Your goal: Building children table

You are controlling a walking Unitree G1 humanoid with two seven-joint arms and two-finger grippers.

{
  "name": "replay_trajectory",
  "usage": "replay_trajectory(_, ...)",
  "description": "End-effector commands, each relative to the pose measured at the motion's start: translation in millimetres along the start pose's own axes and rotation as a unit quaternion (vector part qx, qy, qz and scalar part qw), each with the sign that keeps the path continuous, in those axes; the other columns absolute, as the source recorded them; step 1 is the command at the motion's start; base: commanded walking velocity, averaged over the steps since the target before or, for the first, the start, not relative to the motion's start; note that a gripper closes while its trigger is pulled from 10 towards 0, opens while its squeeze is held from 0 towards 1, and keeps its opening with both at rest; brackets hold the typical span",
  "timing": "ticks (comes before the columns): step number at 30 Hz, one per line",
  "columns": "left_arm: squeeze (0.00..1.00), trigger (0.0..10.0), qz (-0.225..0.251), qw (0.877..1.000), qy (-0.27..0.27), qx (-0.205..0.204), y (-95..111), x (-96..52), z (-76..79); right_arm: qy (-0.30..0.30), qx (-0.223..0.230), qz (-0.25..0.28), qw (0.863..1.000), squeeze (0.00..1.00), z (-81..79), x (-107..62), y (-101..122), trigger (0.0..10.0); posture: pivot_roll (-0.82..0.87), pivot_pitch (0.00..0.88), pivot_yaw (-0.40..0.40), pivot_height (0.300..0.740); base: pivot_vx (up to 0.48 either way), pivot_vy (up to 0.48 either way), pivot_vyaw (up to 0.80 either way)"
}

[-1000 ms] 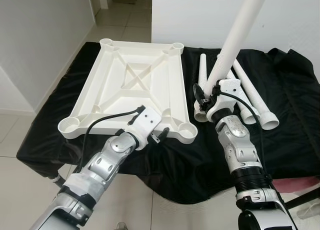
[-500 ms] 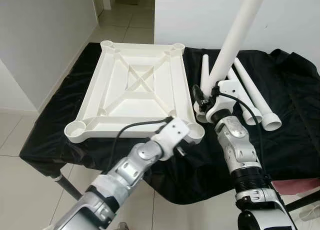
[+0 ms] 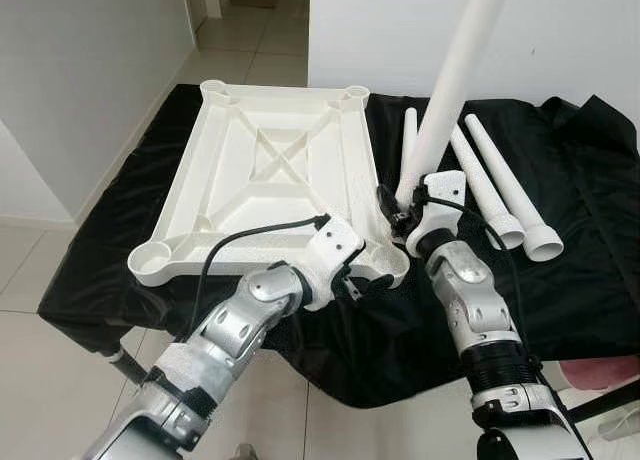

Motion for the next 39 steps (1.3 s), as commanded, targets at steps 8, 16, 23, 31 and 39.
replay_trajectory(8,0.0,10.0,-0.001,1.0,-0.009,0.007,0.7,-31.9,-0.4,0.031,-0.049,-0.032,0.998,0.0,-4.5,-13.5,-20.8,10.0,0.06,0.062,-0.029,0.74,0.0,0.0,0.0)
replay_trajectory(16,0.0,10.0,-0.026,1.0,0.007,0.001,-7.5,-49.4,1.6,0.046,-0.052,-0.055,0.996,0.0,-3.9,-22.4,-33.1,10.0,0.06,0.078,-0.041,0.74,0.0,0.0,0.0)
replay_trajectory(23,0.0,10.0,-0.032,0.999,0.016,-0.004,-8.0,-52.6,2.6,0.099,-0.077,-0.059,0.99,0.0,-16.1,-31.6,-41.7,10.0,0.06,0.082,-0.046,0.74,0.0,0.0,0.0)
replay_trajectory(31,0.0,10.0,-0.032,0.999,0.021,-0.001,-4.5,-53.5,4.0,0.118,-0.089,-0.067,0.987,0.0,-18.8,-42.8,-54.2,10.0,0.06,0.085,-0.043,0.74,0.0,0.0,0.0)
replay_trajectory(39,0.0,10.0,-0.028,0.999,0.02,-0.001,-2.2,-49.8,3.3,0.098,-0.068,-0.083,0.989,0.0,-2.9,-50.3,-65.1,10.0,0.04,0.088,-0.028,0.74,0.0,0.0,0.0)
Point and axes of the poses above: a point about 5 cm out from each wrist's last joint towards the gripper, its own x axis pointing out of the wrist towards the gripper, its own y axis along the axis of the wrist's last joint, z = x × y, the point moved 3 cm from there along x, pointing out of the wrist towards the gripper, and after that the axes turned 10 degrees about x, right-handed, at the moved point
